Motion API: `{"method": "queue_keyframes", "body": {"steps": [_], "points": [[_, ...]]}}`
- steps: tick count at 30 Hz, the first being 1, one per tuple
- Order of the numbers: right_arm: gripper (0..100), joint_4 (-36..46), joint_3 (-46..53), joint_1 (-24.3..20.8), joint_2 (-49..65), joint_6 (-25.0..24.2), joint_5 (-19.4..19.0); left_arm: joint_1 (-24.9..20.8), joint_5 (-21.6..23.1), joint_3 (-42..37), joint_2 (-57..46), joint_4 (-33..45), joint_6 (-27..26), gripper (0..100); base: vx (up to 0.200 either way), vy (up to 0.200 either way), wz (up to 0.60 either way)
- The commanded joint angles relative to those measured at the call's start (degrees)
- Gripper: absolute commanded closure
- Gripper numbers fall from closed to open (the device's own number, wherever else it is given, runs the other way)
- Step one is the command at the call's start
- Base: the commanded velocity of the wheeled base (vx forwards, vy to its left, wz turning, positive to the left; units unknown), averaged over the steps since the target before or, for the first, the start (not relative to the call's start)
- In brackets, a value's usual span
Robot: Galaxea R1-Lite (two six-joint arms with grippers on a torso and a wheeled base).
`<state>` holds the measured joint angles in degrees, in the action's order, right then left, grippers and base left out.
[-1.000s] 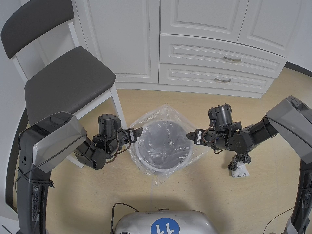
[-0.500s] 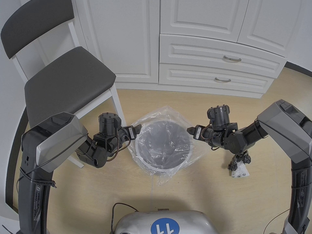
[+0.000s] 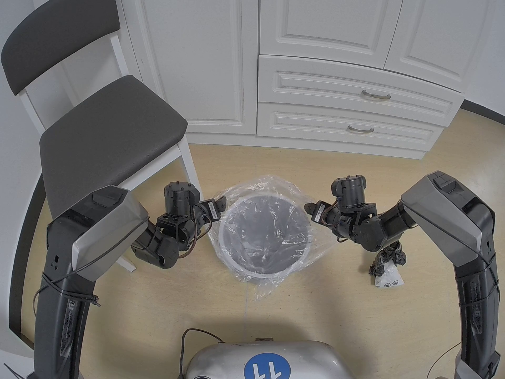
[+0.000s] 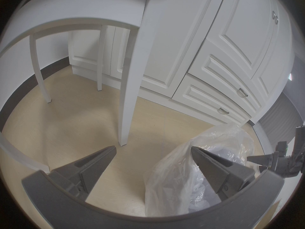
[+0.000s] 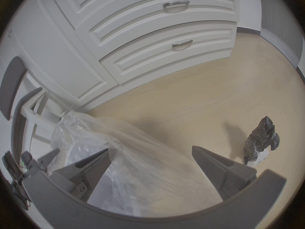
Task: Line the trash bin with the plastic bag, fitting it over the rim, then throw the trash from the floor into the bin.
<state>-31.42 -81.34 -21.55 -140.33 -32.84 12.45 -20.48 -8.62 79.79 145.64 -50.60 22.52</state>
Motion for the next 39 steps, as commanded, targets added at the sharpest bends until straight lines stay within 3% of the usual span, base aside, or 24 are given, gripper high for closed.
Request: {"method": "queue_keyframes", "body": {"steps": [1,7,19,30,39], "points": [[0,0.0,-3.0,0.5,-3.1,-1.6,0.9,0.0,-0.2,0.8,1.6,0.0,0.1,0,0.0,0.0,0.0],[0,0.0,-6.2,1.0,-4.4,-5.7,1.3,0.4,-1.0,2.6,3.1,0.6,0.1,0,0.0,0.0,0.0],[0,0.7,-6.3,1.0,-5.7,-5.5,0.6,1.5,-3.1,5.2,3.7,7.9,0.0,0,0.0,0.0,0.0],[0,0.1,-3.7,0.4,-2.4,-5.1,0.5,1.5,-3.1,1.0,-0.4,9.6,-1.1,0,0.0,0.0,0.0],[0,0.0,5.0,-2.6,6.5,0.4,0.3,1.4,-2.3,-8.7,-6.2,9.6,-10.7,0,0.0,0.0,0.0]]}}
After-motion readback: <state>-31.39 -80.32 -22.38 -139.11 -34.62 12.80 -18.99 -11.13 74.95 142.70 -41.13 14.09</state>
